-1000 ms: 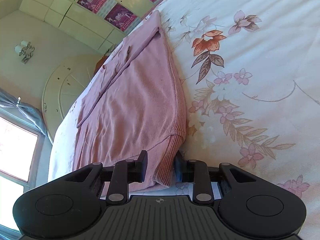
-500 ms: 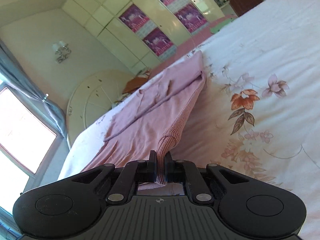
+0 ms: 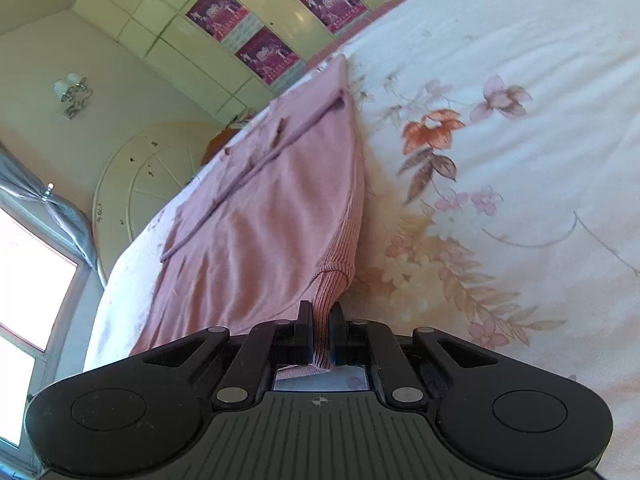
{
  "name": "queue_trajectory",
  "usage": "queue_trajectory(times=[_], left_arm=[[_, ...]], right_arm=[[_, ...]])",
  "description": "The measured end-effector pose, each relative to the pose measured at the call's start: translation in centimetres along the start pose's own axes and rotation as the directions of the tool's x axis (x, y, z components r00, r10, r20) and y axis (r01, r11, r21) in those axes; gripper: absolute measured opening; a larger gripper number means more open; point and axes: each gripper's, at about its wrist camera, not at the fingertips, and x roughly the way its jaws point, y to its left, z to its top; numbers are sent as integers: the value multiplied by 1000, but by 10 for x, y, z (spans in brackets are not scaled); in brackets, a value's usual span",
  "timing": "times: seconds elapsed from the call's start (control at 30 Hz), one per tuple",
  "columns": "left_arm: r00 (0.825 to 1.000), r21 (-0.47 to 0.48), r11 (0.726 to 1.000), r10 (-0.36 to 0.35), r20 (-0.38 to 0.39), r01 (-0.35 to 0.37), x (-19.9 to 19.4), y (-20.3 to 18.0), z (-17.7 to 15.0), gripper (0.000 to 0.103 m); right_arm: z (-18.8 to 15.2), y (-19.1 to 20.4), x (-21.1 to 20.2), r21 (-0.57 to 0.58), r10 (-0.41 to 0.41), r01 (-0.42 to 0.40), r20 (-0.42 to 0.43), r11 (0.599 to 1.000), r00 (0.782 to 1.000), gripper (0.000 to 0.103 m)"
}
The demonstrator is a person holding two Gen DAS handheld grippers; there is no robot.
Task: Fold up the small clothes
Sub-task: 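Grasp the hem edge with both tools and lift it toward the collar, then carry the held ribbed hem over the body toward the collar with both tools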
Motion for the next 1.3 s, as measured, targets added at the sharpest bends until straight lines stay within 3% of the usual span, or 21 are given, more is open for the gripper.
queue_trajectory(times=[0.2, 0.37, 0.57, 0.8, 1.0, 1.17, 1.2, 1.27, 1.3], left_arm=[[995, -18, 998, -59, 75, 60, -8, -23, 28, 4], [994, -24, 998, -62, 94, 65, 26, -39, 67, 4], [995, 1, 999, -49, 82, 49, 100, -60, 136, 4], [998, 93, 995, -44, 44, 40, 200, -81, 219, 4], [1000, 148, 989, -14, -20, 17, 283, -76, 256, 4], [997, 151, 988, -22, -77, 34, 327, -63, 268, 5], [998, 159, 987, -27, -65, 37, 329, -61, 268, 11], [999, 154, 988, -37, 22, 33, 319, -57, 268, 52], [996, 162, 987, -36, 84, 22, 310, -56, 267, 81]], right_arm=[[28, 31, -11, -65, 31, -26, 78, 998, 996, 6], [77, 49, 9, -77, 7, 1, 103, 997, 995, 6], [156, 72, 66, -63, -47, 55, 120, 997, 992, 6], [238, 70, 157, -24, -90, 93, 112, 995, 990, 6], [286, 42, 248, 13, -133, 132, 75, 991, 988, 6], [300, 19, 292, 42, -134, 131, 71, 990, 988, 6], [302, 18, 297, 24, -117, 116, 78, 993, 990, 6], [303, 19, 302, -8, -122, 123, 103, 992, 987, 7], [303, 18, 302, -17, -132, 135, 112, 991, 985, 8]])
